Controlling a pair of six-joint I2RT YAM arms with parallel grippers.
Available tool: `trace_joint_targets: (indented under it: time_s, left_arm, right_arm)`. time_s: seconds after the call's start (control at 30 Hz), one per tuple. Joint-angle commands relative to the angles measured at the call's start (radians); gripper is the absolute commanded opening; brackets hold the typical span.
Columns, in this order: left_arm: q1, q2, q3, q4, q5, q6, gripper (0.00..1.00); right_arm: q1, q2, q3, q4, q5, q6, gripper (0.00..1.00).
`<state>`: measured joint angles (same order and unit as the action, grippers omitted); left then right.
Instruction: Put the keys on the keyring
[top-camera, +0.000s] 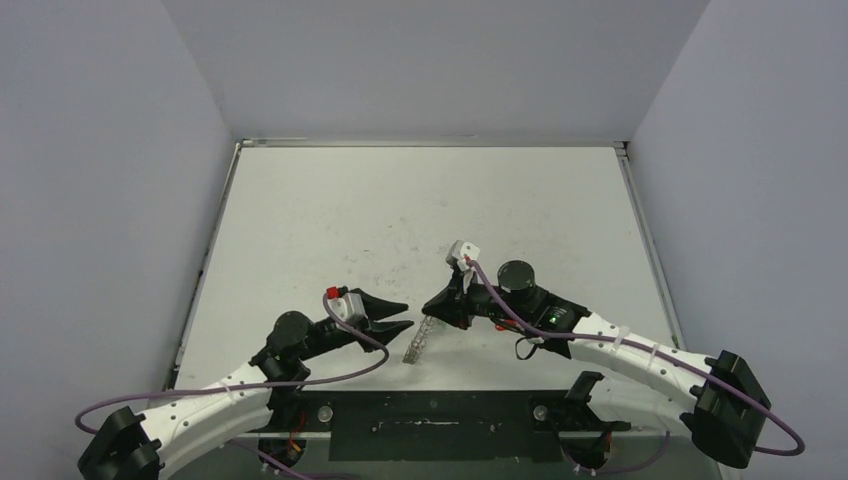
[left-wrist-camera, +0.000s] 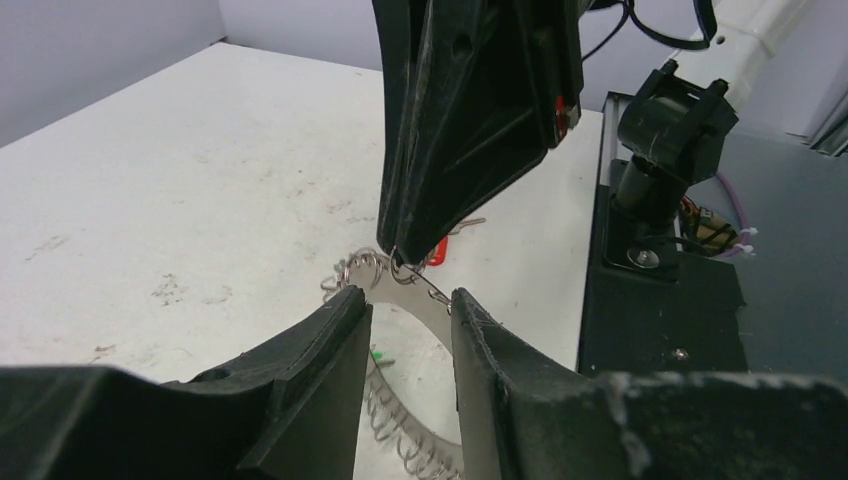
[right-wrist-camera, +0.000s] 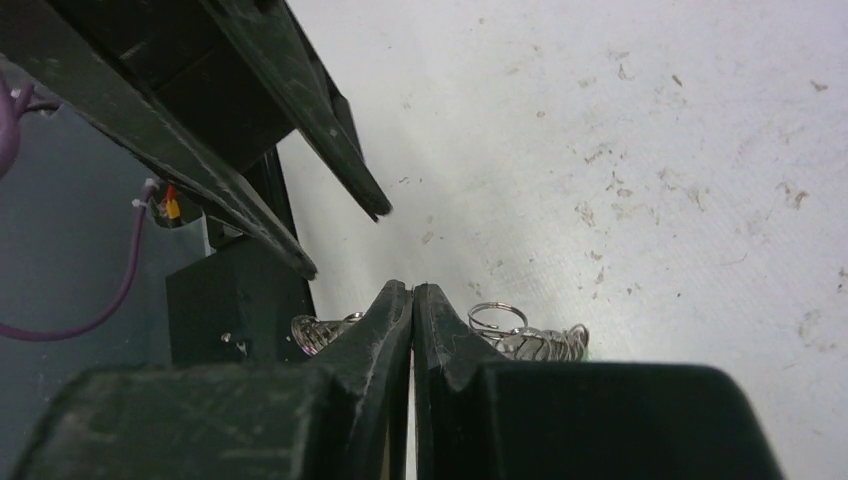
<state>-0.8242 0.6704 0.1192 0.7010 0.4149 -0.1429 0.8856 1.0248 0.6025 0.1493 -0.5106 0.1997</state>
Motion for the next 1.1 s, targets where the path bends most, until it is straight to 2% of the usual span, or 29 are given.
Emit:
trace_joint_targets:
  time_s: [0.0, 0.17, 0.3, 0.4, 0.7, 1.07]
  left_arm:
    - [-0.005, -0.050, -0.005, -0.016, -0.070, 0.048, 0.33]
    - [-0.006, -0.087, -0.014, -0.065, -0.082, 0.051, 0.33]
    - [-0.006, -0.080, -0.019, -0.062, -0.083, 0.049, 0.32]
    - [-0.007, -0.059, -0.018, -0.052, -0.081, 0.055, 0.32]
    - [-0.015, 0.086, -0.010, 0.048, -0.049, 0.086, 0.31]
    - [-0.046, 0.289, 0.010, 0.218, 0.010, 0.137, 0.27]
  right_arm:
    - [-0.054, 0.030, -0.070, 0.176, 0.015, 0.121, 0.00]
    - [-0.218, 0.081, -0.159, 0.323, -0.045, 0.248, 0.00]
    - [-0.294, 0.105, -0.175, 0.299, -0.087, 0.226, 0.00]
    - [-0.296, 0.091, -0.156, 0.234, -0.109, 0.157, 0.00]
    - [-0.279, 0.048, -0.139, 0.239, -0.286, 0.062, 0.00]
    - [-0.105, 0.045, -0.085, 0.181, -0.306, -0.046, 0.00]
